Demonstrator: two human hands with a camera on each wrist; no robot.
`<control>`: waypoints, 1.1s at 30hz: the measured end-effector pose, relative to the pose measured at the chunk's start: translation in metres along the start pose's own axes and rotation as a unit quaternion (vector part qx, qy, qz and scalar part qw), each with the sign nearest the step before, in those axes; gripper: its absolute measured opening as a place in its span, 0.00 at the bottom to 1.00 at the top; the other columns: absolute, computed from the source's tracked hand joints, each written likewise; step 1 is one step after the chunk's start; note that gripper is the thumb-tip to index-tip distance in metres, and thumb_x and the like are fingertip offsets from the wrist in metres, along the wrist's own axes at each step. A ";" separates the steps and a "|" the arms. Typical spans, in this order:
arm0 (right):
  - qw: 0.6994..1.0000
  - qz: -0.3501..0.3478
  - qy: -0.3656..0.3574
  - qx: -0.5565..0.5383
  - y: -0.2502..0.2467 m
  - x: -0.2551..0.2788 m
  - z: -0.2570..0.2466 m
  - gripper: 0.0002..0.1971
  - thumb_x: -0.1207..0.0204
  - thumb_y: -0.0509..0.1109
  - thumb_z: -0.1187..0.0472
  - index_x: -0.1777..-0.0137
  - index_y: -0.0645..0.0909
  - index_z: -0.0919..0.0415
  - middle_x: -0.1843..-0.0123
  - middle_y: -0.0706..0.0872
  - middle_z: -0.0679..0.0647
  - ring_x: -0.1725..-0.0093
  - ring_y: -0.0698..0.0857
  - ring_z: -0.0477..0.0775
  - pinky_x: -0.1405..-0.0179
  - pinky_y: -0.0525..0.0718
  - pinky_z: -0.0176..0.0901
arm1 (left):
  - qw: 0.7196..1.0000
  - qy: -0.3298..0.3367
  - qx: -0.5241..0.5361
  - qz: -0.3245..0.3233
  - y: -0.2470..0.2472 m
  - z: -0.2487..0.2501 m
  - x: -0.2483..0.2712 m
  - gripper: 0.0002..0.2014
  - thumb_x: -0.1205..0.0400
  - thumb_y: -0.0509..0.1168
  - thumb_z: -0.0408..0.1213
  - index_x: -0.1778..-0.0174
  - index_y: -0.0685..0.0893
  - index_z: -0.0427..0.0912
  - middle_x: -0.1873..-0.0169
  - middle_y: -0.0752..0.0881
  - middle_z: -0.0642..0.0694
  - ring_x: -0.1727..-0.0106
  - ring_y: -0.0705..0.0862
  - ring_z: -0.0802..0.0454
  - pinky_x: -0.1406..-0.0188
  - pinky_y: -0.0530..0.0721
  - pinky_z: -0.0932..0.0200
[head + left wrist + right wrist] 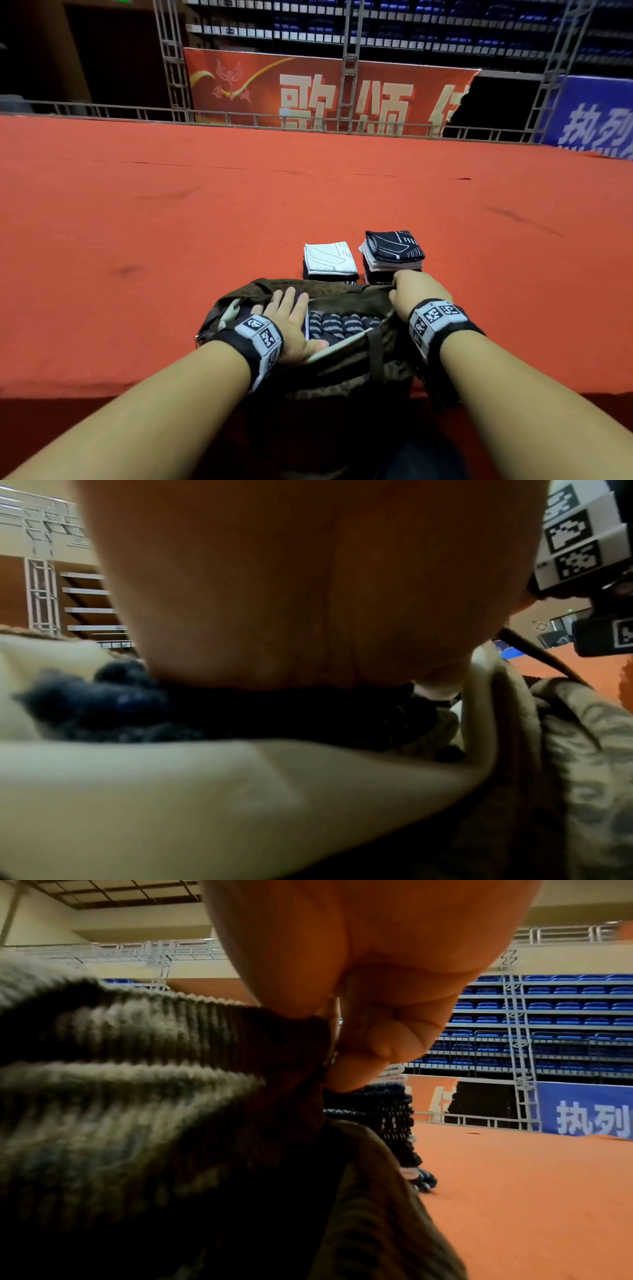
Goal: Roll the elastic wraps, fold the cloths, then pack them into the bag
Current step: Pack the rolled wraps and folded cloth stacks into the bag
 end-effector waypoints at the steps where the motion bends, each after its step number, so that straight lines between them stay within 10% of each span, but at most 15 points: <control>1: 1.000 -0.020 -0.004 0.004 0.005 0.000 -0.001 0.07 0.20 0.62 0.63 0.51 0.82 0.57 0.55 0.86 0.55 0.54 0.86 0.62 0.60 0.81 0.47 | 1.000 -0.001 0.002 -0.002 0.002 0.000 0.000 0.54 0.22 0.50 0.78 0.11 0.32 0.51 0.12 0.31 0.48 0.11 0.33 0.44 0.13 0.43 0.35; 6: 0.995 -0.088 -0.040 -0.002 0.011 0.008 -0.004 0.09 0.24 0.68 0.53 0.50 0.84 0.57 0.56 0.88 0.54 0.56 0.87 0.58 0.60 0.83 0.44 | 0.999 -0.004 0.018 -0.038 -0.017 0.003 0.008 0.53 0.22 0.49 0.79 0.10 0.37 0.49 0.11 0.37 0.46 0.10 0.39 0.42 0.14 0.44 0.37; 9: 0.992 -0.107 -0.059 -0.025 -0.008 0.009 -0.006 0.16 0.31 0.73 0.44 0.51 0.88 0.54 0.55 0.91 0.52 0.55 0.89 0.55 0.56 0.86 0.44 | 0.998 0.007 -0.009 -0.058 -0.057 0.009 0.010 0.47 0.18 0.47 0.75 0.10 0.55 0.45 0.12 0.58 0.42 0.12 0.59 0.41 0.15 0.57 0.42; 15: 0.977 -0.125 -0.072 -0.159 -0.041 -0.012 -0.019 0.18 0.25 0.72 0.44 0.54 0.89 0.60 0.67 0.88 0.51 0.72 0.84 0.51 0.67 0.84 0.40 | 0.997 0.021 0.057 0.054 -0.137 0.012 -0.014 0.17 0.13 0.62 0.50 0.37 0.88 0.44 0.44 0.91 0.44 0.48 0.87 0.44 0.45 0.85 0.53; 20: 0.903 -0.138 -0.027 -0.406 -0.037 -0.054 -0.050 0.18 0.19 0.68 0.49 0.49 0.81 0.67 0.62 0.80 0.61 0.72 0.77 0.56 0.68 0.77 0.47 | 0.930 -0.035 0.357 0.077 -0.154 -0.004 -0.063 0.12 0.15 0.64 0.38 0.45 0.86 0.33 0.58 0.86 0.39 0.63 0.80 0.42 0.62 0.86 0.49; 25: 0.861 -0.154 0.031 -0.484 -0.014 -0.095 -0.077 0.40 0.42 0.67 0.25 0.45 0.81 0.61 0.61 0.79 0.53 0.71 0.74 0.51 0.68 0.80 0.45 | 0.874 -0.098 0.474 0.038 -0.144 -0.013 -0.101 0.20 0.15 0.68 0.48 0.36 0.81 0.34 0.50 0.81 0.39 0.60 0.76 0.44 0.61 0.79 0.50; 29: 0.873 -0.182 0.051 -0.450 -0.002 -0.114 -0.089 0.51 0.29 0.60 0.22 0.18 0.68 0.62 0.26 0.79 0.61 0.38 0.84 0.62 0.34 0.84 0.57 | 0.845 -0.127 0.519 0.009 -0.134 -0.023 -0.133 0.35 0.17 0.68 0.57 0.21 0.72 0.38 0.37 0.79 0.33 0.58 0.78 0.41 0.51 0.85 0.45; 33: 0.888 -0.171 0.051 -0.424 0.004 -0.132 -0.098 0.50 0.23 0.55 0.23 0.16 0.67 0.65 0.17 0.71 0.64 0.20 0.72 0.67 0.20 0.69 0.61 | 0.824 -0.150 0.544 -0.041 -0.116 -0.031 -0.160 0.44 0.18 0.67 0.63 0.12 0.60 0.43 0.22 0.69 0.26 0.49 0.81 0.31 0.36 0.82 0.26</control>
Point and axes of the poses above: each hand's wrist, its own x-axis away from the middle knuckle, its own y-axis out of the palm, z = x × y, the point moved 6 cm from there along -x, towards the middle knuckle
